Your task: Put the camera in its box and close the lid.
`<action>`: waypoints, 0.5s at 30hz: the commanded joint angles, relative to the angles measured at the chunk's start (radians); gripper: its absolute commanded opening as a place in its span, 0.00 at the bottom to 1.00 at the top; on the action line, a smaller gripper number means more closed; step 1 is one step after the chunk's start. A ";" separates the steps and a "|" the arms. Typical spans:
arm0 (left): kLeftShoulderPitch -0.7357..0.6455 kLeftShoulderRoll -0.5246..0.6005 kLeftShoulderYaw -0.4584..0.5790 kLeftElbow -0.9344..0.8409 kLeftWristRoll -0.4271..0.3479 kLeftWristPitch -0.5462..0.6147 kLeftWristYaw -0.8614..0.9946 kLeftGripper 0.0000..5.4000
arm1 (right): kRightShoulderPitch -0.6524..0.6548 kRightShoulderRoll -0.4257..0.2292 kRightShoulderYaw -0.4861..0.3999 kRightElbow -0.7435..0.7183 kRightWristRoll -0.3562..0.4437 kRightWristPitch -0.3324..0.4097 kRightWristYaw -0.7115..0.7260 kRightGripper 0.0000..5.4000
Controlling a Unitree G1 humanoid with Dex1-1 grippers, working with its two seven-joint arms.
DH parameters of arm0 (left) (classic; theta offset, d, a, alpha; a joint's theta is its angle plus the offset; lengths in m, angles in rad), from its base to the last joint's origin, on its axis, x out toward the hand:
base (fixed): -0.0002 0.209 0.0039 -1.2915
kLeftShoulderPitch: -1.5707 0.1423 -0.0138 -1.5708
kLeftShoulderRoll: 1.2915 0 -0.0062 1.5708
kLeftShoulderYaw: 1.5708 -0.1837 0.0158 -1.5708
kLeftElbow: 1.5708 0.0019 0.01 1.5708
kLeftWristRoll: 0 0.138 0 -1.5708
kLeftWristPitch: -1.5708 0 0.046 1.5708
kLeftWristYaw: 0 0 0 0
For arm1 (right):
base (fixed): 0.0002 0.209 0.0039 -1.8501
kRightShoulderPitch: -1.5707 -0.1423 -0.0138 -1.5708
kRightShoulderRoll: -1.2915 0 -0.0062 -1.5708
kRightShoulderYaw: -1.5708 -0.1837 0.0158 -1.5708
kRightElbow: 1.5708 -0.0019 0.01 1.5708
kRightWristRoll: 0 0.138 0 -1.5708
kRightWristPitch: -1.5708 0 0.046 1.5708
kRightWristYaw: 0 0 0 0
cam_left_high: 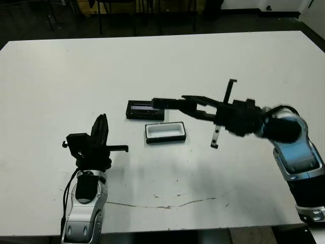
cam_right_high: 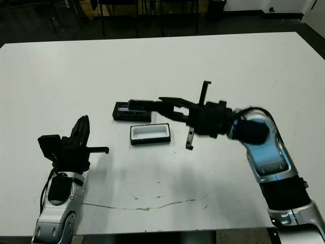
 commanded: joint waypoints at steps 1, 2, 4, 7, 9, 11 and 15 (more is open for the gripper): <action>0.012 0.009 0.006 0.005 -0.003 0.014 -0.003 0.00 | 0.020 -0.007 0.005 0.105 -0.114 -0.216 -0.096 0.01; 0.013 0.010 0.006 0.005 -0.003 0.014 -0.004 0.00 | 0.020 -0.004 0.005 0.135 -0.139 -0.269 -0.127 0.01; 0.014 0.012 0.005 0.004 0.002 0.013 -0.004 0.00 | 0.007 -0.001 0.002 0.196 -0.219 -0.370 -0.199 0.01; 0.016 0.012 0.003 0.001 0.005 0.016 -0.002 0.00 | -0.022 -0.002 0.000 0.267 -0.313 -0.470 -0.286 0.01; 0.016 0.010 0.002 0.001 0.005 0.016 -0.002 0.00 | -0.045 -0.008 -0.002 0.298 -0.372 -0.513 -0.337 0.01; 0.017 0.009 0.001 0.002 0.004 0.016 -0.002 0.00 | -0.067 -0.011 -0.009 0.326 -0.436 -0.549 -0.394 0.01; 0.017 0.006 0.001 0.004 0.002 0.011 0.000 0.00 | -0.123 -0.023 -0.010 0.359 -0.566 -0.571 -0.491 0.01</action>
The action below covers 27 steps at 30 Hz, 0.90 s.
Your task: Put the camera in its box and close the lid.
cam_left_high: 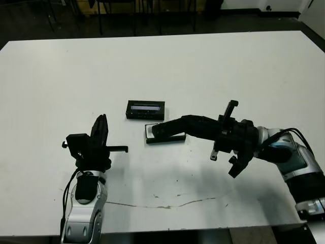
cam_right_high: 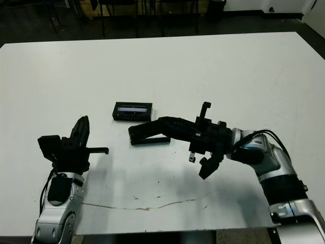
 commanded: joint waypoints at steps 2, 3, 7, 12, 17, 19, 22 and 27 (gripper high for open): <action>0.012 0.006 0.002 0.010 0.000 0.005 -0.001 0.00 | -0.058 -0.031 0.011 0.021 -0.115 0.004 -0.072 0.01; 0.012 0.007 0.002 0.011 0.000 0.002 -0.002 0.00 | -0.066 -0.034 0.016 0.019 -0.130 0.014 -0.084 0.01; 0.012 0.007 0.005 0.003 -0.006 0.016 -0.003 0.00 | -0.080 -0.056 0.044 -0.038 -0.164 0.095 -0.072 0.01; 0.011 0.012 0.008 0.004 -0.001 0.017 -0.003 0.00 | -0.080 -0.079 0.069 -0.142 -0.185 0.206 -0.046 0.01; 0.008 0.013 0.006 -0.002 0.003 0.021 -0.002 0.00 | -0.064 -0.109 0.091 -0.294 -0.255 0.313 -0.005 0.01; 0.008 0.013 0.005 -0.003 0.003 0.021 -0.003 0.00 | -0.056 -0.115 0.103 -0.337 -0.263 0.346 0.013 0.01; 0.007 0.007 0.004 -0.005 -0.002 0.026 -0.001 0.00 | -0.047 -0.118 0.126 -0.367 -0.255 0.388 0.040 0.01; 0.011 0.007 0.000 -0.006 0.003 0.026 0.000 0.00 | -0.053 -0.127 0.163 -0.369 -0.305 0.409 0.026 0.01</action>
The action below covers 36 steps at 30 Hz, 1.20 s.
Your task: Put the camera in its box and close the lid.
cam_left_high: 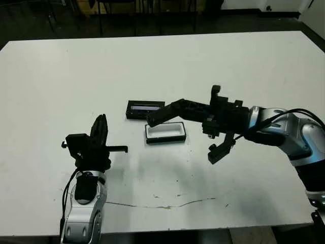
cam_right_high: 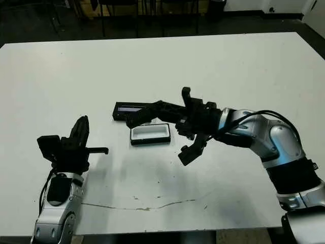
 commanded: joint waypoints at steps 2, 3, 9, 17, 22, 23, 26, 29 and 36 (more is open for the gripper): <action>0.010 0.007 0.000 0.007 0.006 0.011 0.002 0.00 | -0.007 -0.028 0.041 0.004 -0.065 0.018 0.004 0.01; 0.010 0.007 0.001 0.008 0.006 0.011 0.002 0.00 | -0.011 -0.030 0.048 0.009 -0.076 0.019 0.003 0.01; 0.011 0.003 0.000 0.005 0.001 0.020 0.002 0.00 | -0.036 -0.029 0.084 0.059 -0.104 0.030 -0.005 0.01; 0.010 0.004 -0.001 0.015 0.002 0.004 -0.001 0.00 | -0.065 -0.024 0.109 0.113 -0.104 0.084 0.018 0.01; 0.013 0.004 -0.001 0.018 -0.002 0.000 -0.003 0.00 | -0.072 -0.028 0.112 0.125 -0.104 0.095 0.004 0.01; 0.013 0.004 -0.001 0.017 0.001 0.002 -0.001 0.00 | -0.072 -0.028 0.112 0.123 -0.107 0.099 0.004 0.01; 0.013 0.003 -0.002 0.016 0.002 0.005 0.001 0.00 | -0.074 -0.030 0.114 0.119 -0.113 0.108 0.003 0.01; 0.014 0.002 -0.002 0.012 0.001 0.010 0.001 0.00 | -0.078 -0.035 0.121 0.115 -0.129 0.108 -0.001 0.01; 0.015 0.001 -0.003 0.022 0.003 -0.007 0.000 0.00 | -0.074 -0.038 0.140 0.131 -0.128 0.105 -0.006 0.01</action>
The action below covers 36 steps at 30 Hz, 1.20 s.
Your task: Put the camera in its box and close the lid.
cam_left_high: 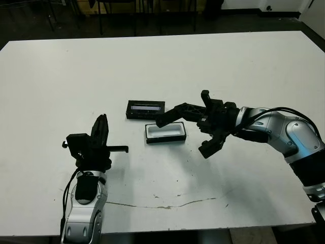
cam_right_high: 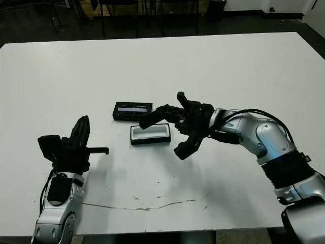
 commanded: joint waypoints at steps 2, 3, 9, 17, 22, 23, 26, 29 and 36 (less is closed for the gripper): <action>0.017 0.004 -0.002 0.016 0.003 0.002 0.001 0.00 | -0.002 -0.019 0.026 0.011 -0.015 0.006 0.003 0.01; 0.018 0.002 -0.003 0.014 0.002 0.007 0.002 0.00 | -0.004 -0.021 0.031 0.011 -0.016 0.008 0.011 0.01; 0.020 0.000 -0.003 0.016 -0.002 0.003 0.001 0.00 | -0.002 -0.029 0.050 0.003 -0.052 0.016 0.005 0.01; 0.020 0.002 -0.001 0.019 0.001 0.002 0.003 0.00 | 0.002 -0.040 0.072 0.007 -0.095 0.006 -0.030 0.01; 0.021 0.000 -0.002 0.013 -0.003 0.012 0.002 0.00 | 0.002 -0.045 0.083 0.016 -0.096 -0.001 -0.039 0.01; 0.022 0.001 -0.003 0.014 0.000 0.009 0.003 0.00 | 0.002 -0.045 0.086 0.018 -0.100 -0.001 -0.045 0.01; 0.023 0.000 -0.006 0.013 0.005 0.006 0.006 0.00 | 0.002 -0.049 0.093 0.019 -0.116 -0.002 -0.058 0.01; 0.024 -0.001 -0.008 0.015 0.006 0.005 0.008 0.00 | -0.002 -0.049 0.101 0.023 -0.104 -0.005 -0.048 0.01; 0.027 -0.004 -0.010 0.014 0.007 0.005 0.010 0.00 | -0.013 -0.026 0.130 0.027 -0.094 -0.009 -0.003 0.01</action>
